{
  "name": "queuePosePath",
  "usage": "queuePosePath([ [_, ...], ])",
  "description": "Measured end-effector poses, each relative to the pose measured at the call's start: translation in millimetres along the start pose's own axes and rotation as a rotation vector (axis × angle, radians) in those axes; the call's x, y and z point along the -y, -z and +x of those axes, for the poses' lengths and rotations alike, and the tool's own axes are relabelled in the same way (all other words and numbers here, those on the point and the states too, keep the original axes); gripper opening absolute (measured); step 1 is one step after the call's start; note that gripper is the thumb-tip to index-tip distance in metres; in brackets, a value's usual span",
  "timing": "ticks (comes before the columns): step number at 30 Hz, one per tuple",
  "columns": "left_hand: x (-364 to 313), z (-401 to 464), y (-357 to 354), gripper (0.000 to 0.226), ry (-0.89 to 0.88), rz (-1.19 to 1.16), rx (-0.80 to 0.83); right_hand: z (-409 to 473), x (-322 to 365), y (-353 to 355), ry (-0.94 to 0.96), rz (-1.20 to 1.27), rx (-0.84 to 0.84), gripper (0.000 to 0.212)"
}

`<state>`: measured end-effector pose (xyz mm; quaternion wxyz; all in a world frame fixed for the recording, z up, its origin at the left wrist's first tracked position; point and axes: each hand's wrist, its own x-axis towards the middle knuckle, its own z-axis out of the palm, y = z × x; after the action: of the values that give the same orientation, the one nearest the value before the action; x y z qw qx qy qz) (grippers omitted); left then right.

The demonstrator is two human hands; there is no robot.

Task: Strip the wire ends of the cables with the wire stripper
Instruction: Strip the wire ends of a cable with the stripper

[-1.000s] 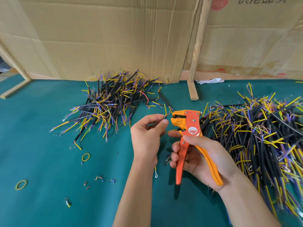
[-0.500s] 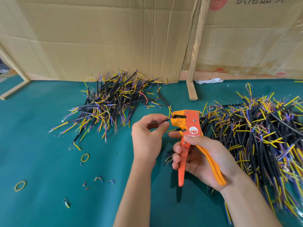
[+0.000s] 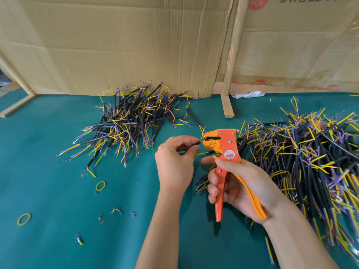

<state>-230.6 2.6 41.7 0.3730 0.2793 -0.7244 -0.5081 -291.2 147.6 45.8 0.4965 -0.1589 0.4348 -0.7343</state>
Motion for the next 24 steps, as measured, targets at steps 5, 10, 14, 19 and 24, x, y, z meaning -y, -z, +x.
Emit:
queuePosePath([
  [5,-2,-1,0,0.030,-0.031,0.054,-0.008,-1,0,0,-0.007,-0.004,-0.003,0.036],
  [10,-2,-1,0,0.026,-0.041,0.083,-0.009,1,-3,-2,0.000,0.003,-0.055,0.033],
  [14,-2,1,0,0.024,-0.057,0.101,0.004,5,-6,-4,0.070,0.018,-0.149,0.044],
  [19,7,3,8,0.013,-0.072,0.322,0.146,7,-1,1,0.218,0.188,-0.209,0.044],
  [24,4,4,9,0.011,-0.037,0.309,0.109,6,7,16,0.324,0.370,-0.171,0.039],
])
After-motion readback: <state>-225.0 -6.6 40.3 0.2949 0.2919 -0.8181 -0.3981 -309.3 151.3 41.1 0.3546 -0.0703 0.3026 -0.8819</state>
